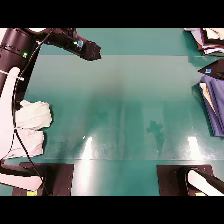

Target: Fold the shirts.

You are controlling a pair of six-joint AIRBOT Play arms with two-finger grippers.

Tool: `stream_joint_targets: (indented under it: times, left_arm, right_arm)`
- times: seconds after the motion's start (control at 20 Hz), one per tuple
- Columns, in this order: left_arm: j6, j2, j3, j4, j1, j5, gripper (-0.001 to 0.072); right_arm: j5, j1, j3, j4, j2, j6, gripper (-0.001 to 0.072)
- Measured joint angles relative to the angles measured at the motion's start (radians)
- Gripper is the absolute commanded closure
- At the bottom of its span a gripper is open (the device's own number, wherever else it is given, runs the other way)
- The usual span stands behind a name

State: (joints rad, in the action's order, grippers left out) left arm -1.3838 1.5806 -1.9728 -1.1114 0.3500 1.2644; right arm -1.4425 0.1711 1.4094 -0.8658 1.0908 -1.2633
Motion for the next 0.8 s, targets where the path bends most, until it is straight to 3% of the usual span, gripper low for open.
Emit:
stream_joint_targets:
  times: [0.8]
  left_arm:
    - [0.001,-0.001,-0.002,-0.006,-0.008,-0.042,0.068]
  right_arm:
    - [0.001,-0.003,0.0,0.001,0.0,0.0,0.0696]
